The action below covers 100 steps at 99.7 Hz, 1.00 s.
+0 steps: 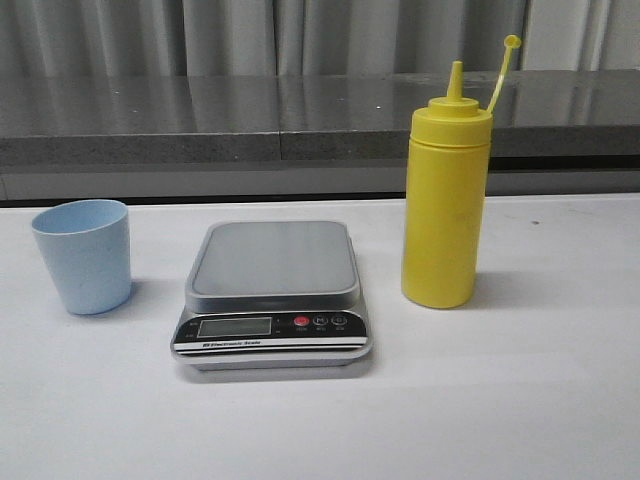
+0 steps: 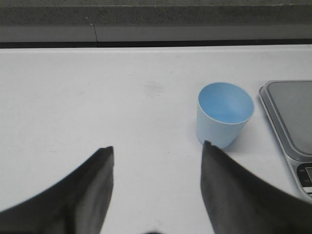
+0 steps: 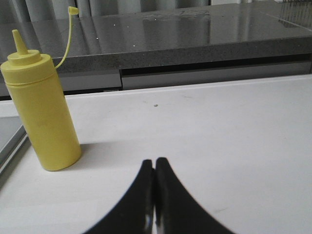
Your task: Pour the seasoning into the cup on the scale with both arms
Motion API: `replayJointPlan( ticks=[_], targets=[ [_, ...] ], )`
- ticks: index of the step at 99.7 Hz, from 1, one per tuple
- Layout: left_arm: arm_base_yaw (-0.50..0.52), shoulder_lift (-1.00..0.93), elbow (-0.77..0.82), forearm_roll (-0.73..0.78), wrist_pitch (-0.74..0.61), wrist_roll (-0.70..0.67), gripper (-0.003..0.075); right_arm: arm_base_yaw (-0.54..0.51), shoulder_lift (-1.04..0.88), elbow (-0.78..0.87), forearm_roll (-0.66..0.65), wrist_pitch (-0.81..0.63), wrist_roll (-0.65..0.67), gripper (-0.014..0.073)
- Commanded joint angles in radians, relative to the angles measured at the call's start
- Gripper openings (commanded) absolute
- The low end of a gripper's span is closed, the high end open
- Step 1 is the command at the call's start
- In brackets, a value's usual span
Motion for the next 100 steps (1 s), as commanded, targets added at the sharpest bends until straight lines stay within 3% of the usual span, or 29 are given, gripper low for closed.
replayJointPlan(
  ticks=[1, 34, 100],
  targets=[
    [0.004, 0.016, -0.040, -0.026, -0.099, -0.003, 0.0470, -0.004, -0.023, -0.016, -0.011, -0.075, -0.009, -0.0069],
    [-0.002, 0.096, -0.122, -0.087, -0.079, -0.003, 0.0452, -0.004, -0.023, -0.016, -0.011, -0.075, -0.009, -0.0069],
    [-0.150, 0.490, -0.448, -0.087, 0.126, -0.001, 0.0439, -0.004, -0.023, -0.016, -0.011, -0.075, -0.009, -0.0069]
  ],
)
